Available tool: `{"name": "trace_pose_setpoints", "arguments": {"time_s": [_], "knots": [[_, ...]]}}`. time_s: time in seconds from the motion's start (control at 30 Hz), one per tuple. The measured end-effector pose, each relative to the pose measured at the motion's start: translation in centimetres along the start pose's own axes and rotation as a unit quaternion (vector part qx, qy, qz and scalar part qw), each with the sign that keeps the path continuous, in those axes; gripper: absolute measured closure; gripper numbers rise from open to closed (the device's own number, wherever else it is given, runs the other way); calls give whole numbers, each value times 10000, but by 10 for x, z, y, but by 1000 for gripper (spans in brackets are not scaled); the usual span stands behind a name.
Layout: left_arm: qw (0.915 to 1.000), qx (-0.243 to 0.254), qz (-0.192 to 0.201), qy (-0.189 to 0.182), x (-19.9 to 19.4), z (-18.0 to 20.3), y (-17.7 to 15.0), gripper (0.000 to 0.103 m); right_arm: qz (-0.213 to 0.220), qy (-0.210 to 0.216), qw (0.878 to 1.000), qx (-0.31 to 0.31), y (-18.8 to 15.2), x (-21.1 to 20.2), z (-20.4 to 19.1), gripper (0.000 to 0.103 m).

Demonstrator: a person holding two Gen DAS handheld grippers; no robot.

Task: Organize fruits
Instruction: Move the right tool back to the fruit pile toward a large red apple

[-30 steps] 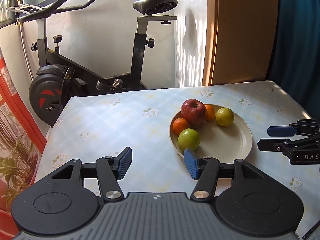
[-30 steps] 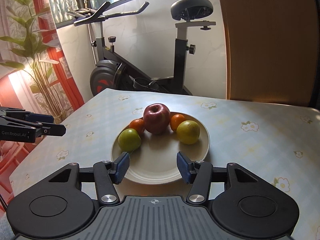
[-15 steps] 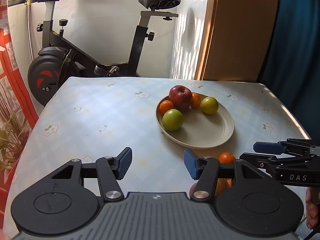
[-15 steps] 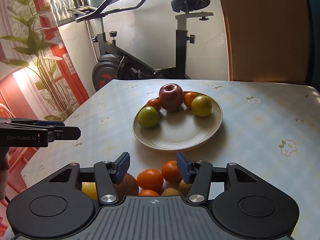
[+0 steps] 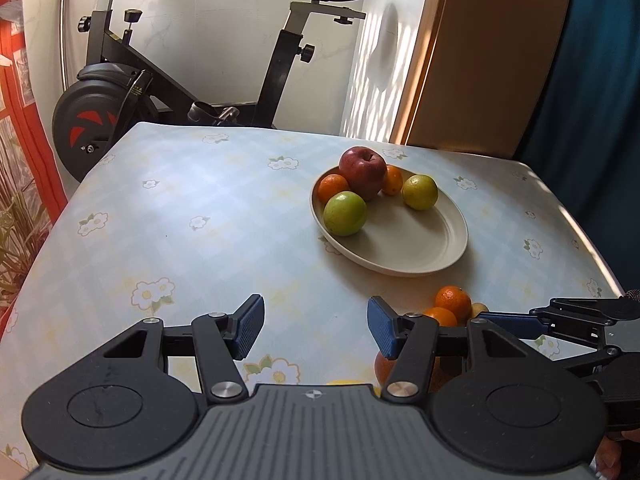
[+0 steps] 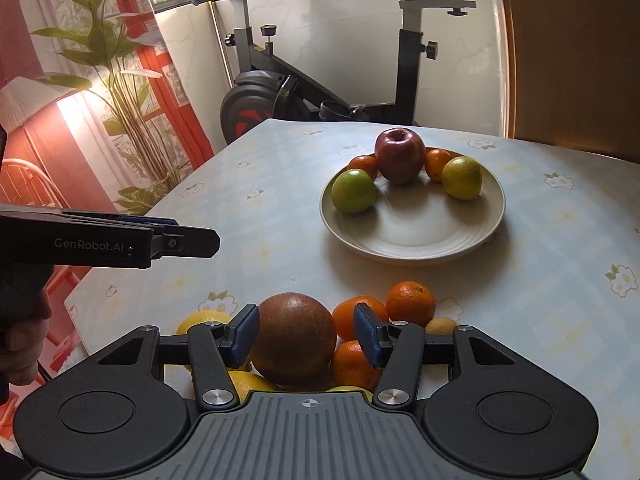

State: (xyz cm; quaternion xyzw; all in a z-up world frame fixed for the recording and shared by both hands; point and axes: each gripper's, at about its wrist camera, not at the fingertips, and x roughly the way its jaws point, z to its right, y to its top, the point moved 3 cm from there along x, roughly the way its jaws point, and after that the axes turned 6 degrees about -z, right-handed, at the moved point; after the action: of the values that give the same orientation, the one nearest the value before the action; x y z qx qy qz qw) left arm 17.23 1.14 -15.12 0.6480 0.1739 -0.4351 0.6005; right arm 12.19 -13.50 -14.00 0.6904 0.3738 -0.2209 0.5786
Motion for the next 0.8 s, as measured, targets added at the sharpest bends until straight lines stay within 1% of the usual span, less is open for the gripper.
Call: {"name": "trace_pose_setpoints", "arguments": {"time_s": [0.1,0.2,0.5,0.67,0.8], "knots": [[9999,-143,-52,-28,3,-6,-1,43,-162,90,9998,-66,1,6,-6,54],[9997,-208,-94,-26,6,-9,-2,43,-306,40,9994,-174,4,14,-10,54],[9995,-277,-130,-106,10,-11,-2,43,-699,38,9975,19,11,33,-4,51],[9992,-337,-154,-149,12,-13,-3,43,-797,-35,9968,-113,12,38,-7,49],[9991,-359,-173,-171,13,-13,-4,43,-868,3,9962,-10,10,42,-5,47]]}}
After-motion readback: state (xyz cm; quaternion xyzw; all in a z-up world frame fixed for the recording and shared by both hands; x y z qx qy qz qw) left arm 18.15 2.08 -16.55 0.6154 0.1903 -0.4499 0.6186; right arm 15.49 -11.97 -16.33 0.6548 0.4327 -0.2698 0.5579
